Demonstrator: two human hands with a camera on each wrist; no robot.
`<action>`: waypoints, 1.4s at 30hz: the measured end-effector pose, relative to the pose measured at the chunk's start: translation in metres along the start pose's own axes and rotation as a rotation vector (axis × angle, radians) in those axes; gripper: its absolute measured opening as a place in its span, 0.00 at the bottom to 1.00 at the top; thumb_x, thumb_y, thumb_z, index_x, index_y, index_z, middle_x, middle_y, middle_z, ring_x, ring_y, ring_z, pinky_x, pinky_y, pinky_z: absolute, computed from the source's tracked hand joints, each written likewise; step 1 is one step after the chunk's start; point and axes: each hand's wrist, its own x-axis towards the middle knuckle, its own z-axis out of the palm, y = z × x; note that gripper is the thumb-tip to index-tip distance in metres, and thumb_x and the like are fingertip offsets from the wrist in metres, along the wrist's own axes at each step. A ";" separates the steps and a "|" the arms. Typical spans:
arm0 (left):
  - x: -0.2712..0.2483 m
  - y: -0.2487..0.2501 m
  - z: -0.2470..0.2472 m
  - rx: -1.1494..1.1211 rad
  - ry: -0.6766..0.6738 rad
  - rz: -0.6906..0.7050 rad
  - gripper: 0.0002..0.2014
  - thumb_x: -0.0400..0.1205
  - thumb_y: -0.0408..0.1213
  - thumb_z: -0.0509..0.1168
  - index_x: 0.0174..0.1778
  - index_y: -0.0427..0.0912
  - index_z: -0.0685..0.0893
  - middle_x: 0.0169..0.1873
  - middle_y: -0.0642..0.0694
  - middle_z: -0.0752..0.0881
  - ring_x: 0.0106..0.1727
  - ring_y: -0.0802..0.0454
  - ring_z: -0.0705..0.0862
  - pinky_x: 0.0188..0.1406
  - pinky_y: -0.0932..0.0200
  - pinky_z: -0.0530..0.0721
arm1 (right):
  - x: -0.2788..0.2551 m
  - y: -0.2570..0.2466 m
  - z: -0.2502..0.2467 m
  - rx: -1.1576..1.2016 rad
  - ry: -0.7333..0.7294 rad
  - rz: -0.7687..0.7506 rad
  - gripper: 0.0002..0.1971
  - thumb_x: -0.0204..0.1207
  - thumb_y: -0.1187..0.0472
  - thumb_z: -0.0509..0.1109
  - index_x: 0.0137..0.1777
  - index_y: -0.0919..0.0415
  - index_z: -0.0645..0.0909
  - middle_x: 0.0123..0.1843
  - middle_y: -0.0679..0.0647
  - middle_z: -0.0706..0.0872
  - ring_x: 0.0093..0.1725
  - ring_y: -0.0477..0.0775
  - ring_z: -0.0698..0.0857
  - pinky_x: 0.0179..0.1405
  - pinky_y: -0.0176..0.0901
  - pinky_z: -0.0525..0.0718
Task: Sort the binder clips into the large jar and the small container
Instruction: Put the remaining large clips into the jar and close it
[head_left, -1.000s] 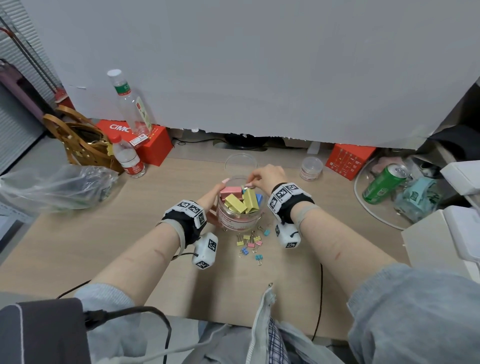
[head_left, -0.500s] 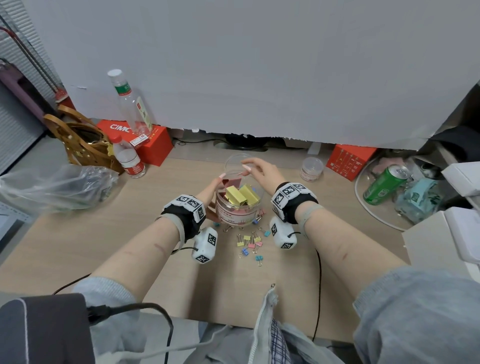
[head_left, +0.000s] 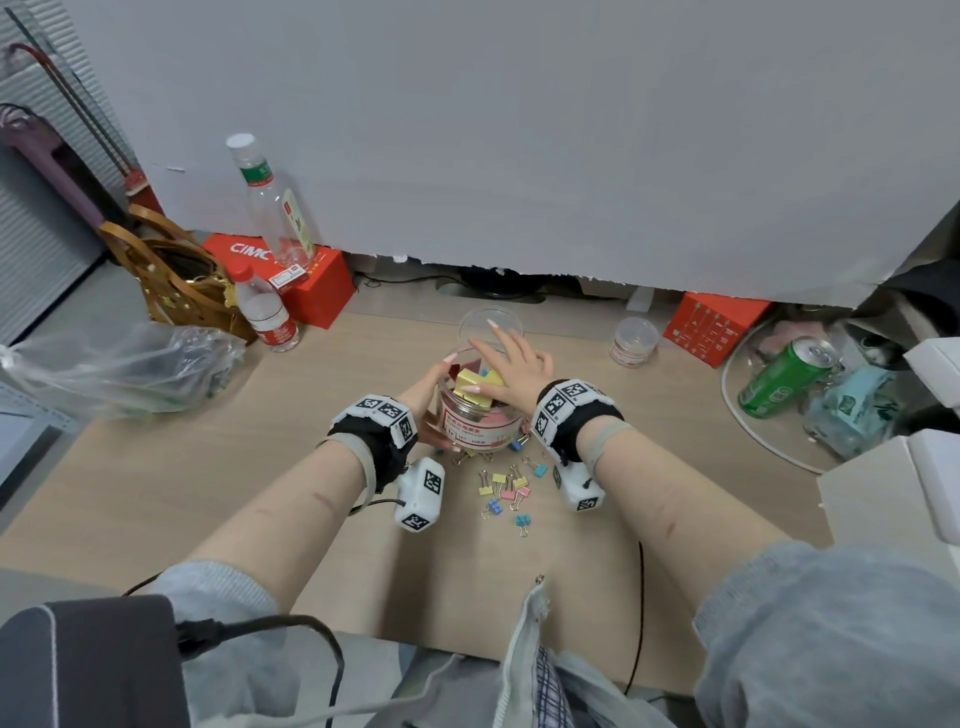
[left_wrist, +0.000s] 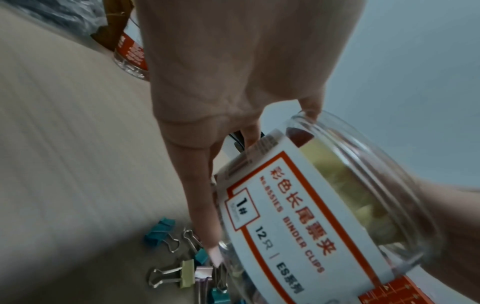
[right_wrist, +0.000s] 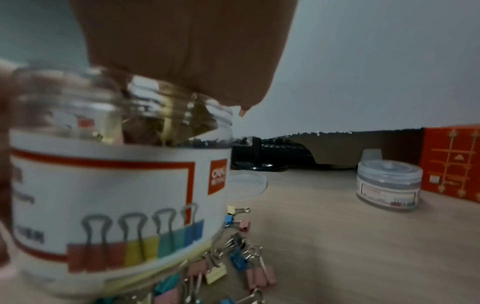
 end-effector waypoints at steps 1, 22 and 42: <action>0.000 0.000 -0.002 0.002 -0.004 0.004 0.31 0.81 0.59 0.57 0.76 0.44 0.66 0.72 0.35 0.73 0.53 0.38 0.81 0.44 0.46 0.89 | 0.003 -0.002 0.001 0.046 -0.011 -0.005 0.34 0.78 0.34 0.53 0.81 0.39 0.46 0.85 0.46 0.44 0.84 0.52 0.49 0.77 0.61 0.53; 0.091 0.042 -0.080 -0.411 0.174 -0.064 0.19 0.82 0.54 0.55 0.64 0.46 0.69 0.51 0.42 0.74 0.56 0.42 0.75 0.54 0.44 0.79 | 0.123 0.044 0.039 0.369 0.069 0.637 0.45 0.72 0.39 0.68 0.82 0.51 0.47 0.85 0.55 0.43 0.82 0.63 0.54 0.80 0.59 0.55; 0.186 0.047 -0.130 -0.180 -0.057 -0.074 0.13 0.83 0.57 0.49 0.63 0.68 0.69 0.51 0.48 0.79 0.45 0.39 0.86 0.49 0.48 0.88 | 0.227 0.041 0.042 0.061 -0.278 0.587 0.64 0.53 0.27 0.73 0.77 0.34 0.28 0.83 0.56 0.29 0.82 0.70 0.37 0.73 0.82 0.51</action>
